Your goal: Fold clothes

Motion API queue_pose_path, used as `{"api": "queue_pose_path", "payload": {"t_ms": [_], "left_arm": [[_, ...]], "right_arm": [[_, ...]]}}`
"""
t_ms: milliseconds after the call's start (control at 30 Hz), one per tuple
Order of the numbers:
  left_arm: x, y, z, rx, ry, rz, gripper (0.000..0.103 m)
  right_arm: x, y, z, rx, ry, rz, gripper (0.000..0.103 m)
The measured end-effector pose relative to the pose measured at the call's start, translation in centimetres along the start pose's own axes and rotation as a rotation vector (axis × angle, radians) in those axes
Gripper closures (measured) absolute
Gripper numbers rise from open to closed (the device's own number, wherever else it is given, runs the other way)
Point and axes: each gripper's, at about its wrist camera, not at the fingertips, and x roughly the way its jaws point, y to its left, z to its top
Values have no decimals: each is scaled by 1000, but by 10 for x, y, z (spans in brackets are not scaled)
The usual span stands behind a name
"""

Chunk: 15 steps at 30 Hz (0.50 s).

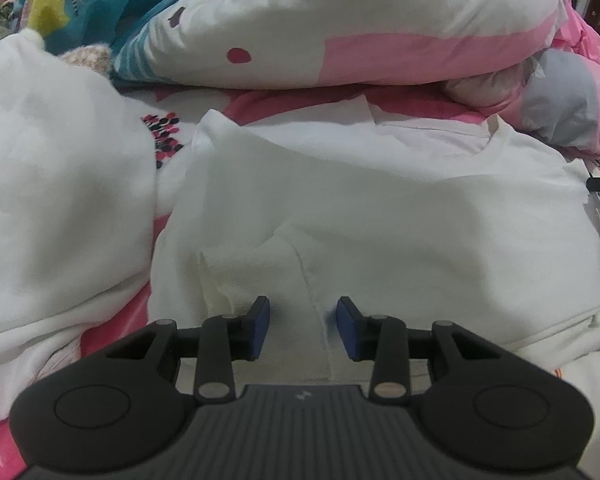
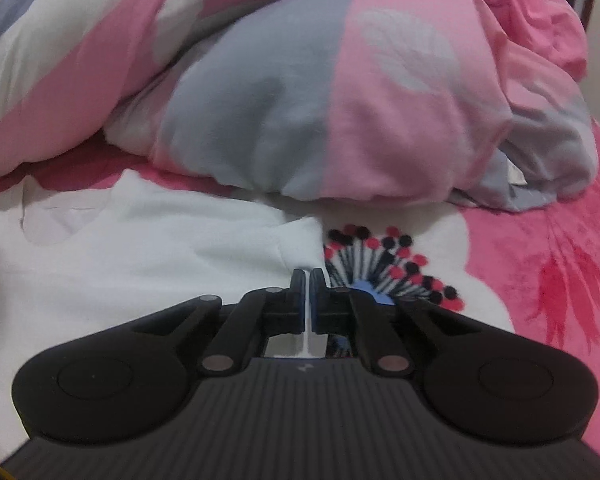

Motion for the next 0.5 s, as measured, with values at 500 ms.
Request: {"api": "queue_pose_path", "payload": {"t_ms": [500], "left_arm": [[7, -1, 4, 32, 7, 20, 63]], "right_arm": [[11, -1, 15, -41, 0, 142, 100]]}}
